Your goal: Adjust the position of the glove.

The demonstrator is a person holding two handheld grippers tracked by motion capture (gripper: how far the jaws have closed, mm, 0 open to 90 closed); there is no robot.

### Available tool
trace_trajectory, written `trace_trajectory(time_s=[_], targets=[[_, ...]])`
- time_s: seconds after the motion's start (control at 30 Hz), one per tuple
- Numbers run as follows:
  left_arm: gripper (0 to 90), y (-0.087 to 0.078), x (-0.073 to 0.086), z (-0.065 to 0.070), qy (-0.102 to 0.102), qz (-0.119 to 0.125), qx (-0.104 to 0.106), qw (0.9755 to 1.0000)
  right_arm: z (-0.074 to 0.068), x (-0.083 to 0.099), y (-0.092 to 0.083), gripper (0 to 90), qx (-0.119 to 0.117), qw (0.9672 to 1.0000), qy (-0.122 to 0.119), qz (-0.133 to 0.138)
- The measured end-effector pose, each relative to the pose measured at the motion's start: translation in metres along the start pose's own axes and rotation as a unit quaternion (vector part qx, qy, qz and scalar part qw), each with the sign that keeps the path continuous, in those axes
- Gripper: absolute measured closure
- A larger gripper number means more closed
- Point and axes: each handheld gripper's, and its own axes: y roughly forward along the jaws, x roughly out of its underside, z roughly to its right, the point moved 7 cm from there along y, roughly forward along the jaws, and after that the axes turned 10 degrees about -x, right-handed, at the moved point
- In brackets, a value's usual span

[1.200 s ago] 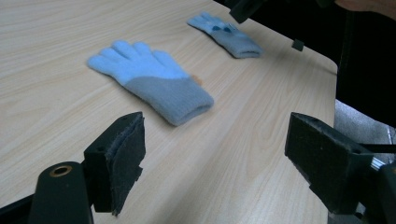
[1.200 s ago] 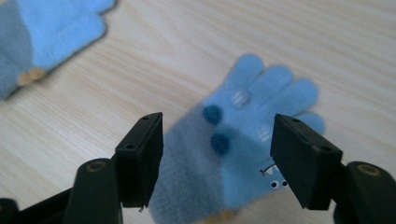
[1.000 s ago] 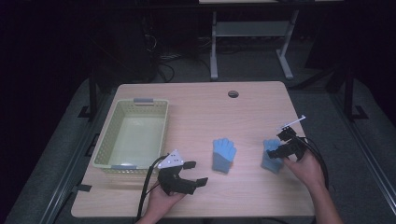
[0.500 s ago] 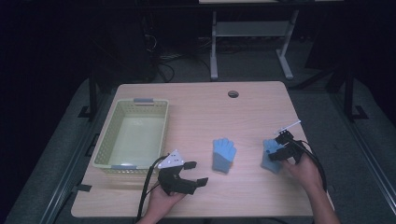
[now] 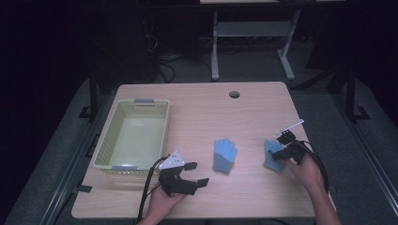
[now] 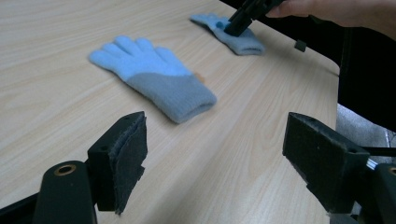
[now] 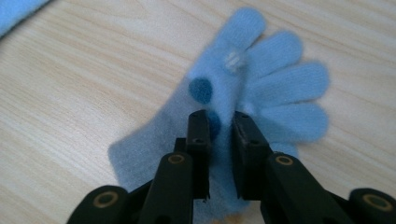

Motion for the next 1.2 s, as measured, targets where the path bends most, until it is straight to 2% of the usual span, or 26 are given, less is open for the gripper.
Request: trace_trajectory(time_s=[0.13, 0.4, 0.73, 0.77, 1.2], targets=[[21.4, 0.0, -0.001, 0.001, 0.002, 0.004, 0.001, 1.0, 0.001, 0.0, -0.001, 80.5, -0.006, 1.0, 0.006, 0.002], [21.4, -0.002, -0.002, 0.0, -0.001, 0.006, 0.0, 1.0, -0.002, -0.001, -0.016, 81.1, -0.013, 0.9994, 0.012, 0.029], [21.4, -0.001, -0.001, 0.0, -0.002, 0.003, 0.003, 1.0, -0.02, -0.012, -0.04, 81.1, -0.003, 0.9986, -0.019, 0.049], [21.4, -0.001, -0.002, 0.0, -0.002, 0.004, 0.002, 1.0, -0.023, -0.014, -0.043, 81.2, 0.001, 0.9982, -0.03, 0.052], [21.4, -0.003, -0.002, -0.001, -0.003, 0.007, 0.002, 1.0, -0.049, -0.031, -0.053, 81.1, -0.011, 0.996, -0.063, 0.063]])
